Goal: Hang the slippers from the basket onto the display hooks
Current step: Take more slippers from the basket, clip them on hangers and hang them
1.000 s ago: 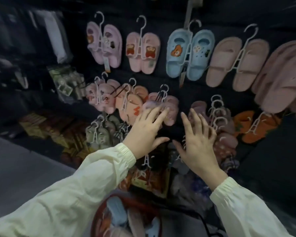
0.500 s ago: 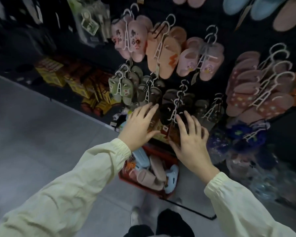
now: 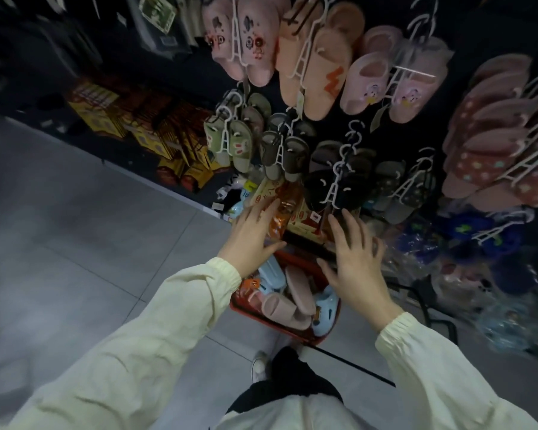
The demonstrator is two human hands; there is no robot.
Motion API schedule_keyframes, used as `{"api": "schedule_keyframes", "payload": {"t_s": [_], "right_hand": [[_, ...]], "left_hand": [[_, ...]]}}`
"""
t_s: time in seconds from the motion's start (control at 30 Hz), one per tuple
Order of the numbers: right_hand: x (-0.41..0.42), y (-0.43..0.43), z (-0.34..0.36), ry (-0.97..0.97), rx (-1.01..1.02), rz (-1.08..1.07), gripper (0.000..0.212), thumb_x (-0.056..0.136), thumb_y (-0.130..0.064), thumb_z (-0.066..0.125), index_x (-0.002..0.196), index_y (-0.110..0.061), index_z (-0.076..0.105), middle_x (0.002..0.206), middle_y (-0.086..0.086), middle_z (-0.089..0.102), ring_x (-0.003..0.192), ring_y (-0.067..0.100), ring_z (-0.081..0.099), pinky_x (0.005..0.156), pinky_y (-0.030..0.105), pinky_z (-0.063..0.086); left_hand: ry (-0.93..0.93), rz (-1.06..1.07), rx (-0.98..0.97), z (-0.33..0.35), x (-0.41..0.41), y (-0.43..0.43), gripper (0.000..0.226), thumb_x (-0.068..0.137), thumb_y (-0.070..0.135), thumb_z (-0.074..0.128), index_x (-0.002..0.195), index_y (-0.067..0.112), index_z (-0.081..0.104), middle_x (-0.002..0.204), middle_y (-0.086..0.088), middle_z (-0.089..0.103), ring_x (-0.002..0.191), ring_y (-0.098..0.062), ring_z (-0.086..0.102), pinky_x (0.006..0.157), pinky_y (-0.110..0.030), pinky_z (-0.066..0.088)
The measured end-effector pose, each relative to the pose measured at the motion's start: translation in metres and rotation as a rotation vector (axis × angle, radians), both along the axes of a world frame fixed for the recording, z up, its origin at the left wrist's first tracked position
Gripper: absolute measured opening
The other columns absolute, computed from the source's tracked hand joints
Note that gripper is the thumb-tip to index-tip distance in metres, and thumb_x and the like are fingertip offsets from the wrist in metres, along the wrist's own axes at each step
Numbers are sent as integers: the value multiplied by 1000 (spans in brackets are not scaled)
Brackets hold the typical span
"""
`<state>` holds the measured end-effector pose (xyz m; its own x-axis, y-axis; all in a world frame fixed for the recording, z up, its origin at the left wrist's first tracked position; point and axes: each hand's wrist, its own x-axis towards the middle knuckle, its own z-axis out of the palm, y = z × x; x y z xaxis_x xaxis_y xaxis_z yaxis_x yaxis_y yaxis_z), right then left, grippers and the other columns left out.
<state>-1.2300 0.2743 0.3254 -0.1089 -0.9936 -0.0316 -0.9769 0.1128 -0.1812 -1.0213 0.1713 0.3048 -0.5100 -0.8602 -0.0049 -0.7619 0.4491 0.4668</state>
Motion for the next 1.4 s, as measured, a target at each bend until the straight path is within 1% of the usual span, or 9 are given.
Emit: {"api": "schedule_keyframes", "payload": {"t_s": [0.17, 0.37, 0.5, 0.6, 0.73, 1.03, 1.1, 1.23, 1.4], "right_hand": [[-7, -16, -25, -45, 46, 12, 82, 89, -42, 60, 156, -21, 17, 161, 9, 17, 145, 35, 20, 108, 64, 28], [-20, -31, -69, -50, 134, 25, 76, 90, -44, 57, 154, -18, 25, 156, 12, 28, 142, 36, 26, 105, 62, 31], [-26, -28, -103, -46, 240, 8, 83, 84, -38, 70, 153, -15, 30, 155, 15, 32, 138, 39, 33, 100, 63, 36], [-29, -17, -137, -52, 317, 11, 87, 77, -36, 78, 149, -12, 36, 149, 18, 40, 132, 42, 42, 96, 60, 42], [-24, -16, -196, -81, 418, -20, 87, 74, -39, 80, 146, -10, 40, 146, 18, 43, 128, 43, 45, 91, 58, 44], [-6, -30, -326, -70, 563, -105, 82, 70, -33, 85, 141, -12, 51, 136, 25, 52, 119, 47, 54, 86, 63, 47], [-5, -37, -354, -81, 596, -140, 83, 71, -31, 85, 142, -12, 47, 137, 26, 50, 123, 47, 51, 89, 65, 44], [-4, -50, -405, -125, 709, -223, 78, 92, -36, 63, 155, -18, 21, 157, 16, 25, 143, 36, 23, 108, 57, 27], [-1, -58, -475, -212, 809, -349, 80, 89, -38, 64, 153, -17, 22, 155, 21, 26, 136, 43, 32, 103, 55, 33]], "left_hand": [[34, 124, 81, -10, -1, -14, 83, 88, 45, 69, 155, 22, 26, 158, -9, 31, 142, -33, 32, 114, -51, 32], [-57, 190, 173, -52, -5, -8, 79, 90, 39, 69, 155, 21, 28, 158, -7, 31, 139, -33, 35, 112, -49, 34], [-93, 207, 300, -87, -9, 2, 80, 89, 40, 71, 154, 23, 29, 155, -5, 34, 134, -30, 38, 109, -43, 35], [-77, 239, 441, -119, -12, 17, 79, 87, 38, 71, 154, 23, 31, 154, -5, 38, 134, -30, 40, 110, -41, 35], [-51, 202, 521, -174, -16, 29, 74, 93, 40, 66, 154, 20, 30, 157, -4, 36, 143, -24, 33, 118, -36, 26], [-139, 210, 759, -311, -23, 34, 78, 92, 40, 65, 156, 23, 25, 156, -4, 34, 142, -28, 32, 116, -44, 30], [-158, 219, 799, -336, -24, 33, 78, 92, 38, 66, 156, 22, 25, 156, -5, 33, 142, -29, 31, 117, -45, 28], [-184, 223, 905, -387, -30, 35, 77, 93, 34, 66, 156, 19, 25, 158, -7, 31, 145, -28, 30, 119, -40, 25], [-229, 215, 1123, -445, -46, 43, 84, 91, 32, 68, 157, 11, 19, 158, -16, 27, 143, -31, 33, 113, -36, 34]]}}
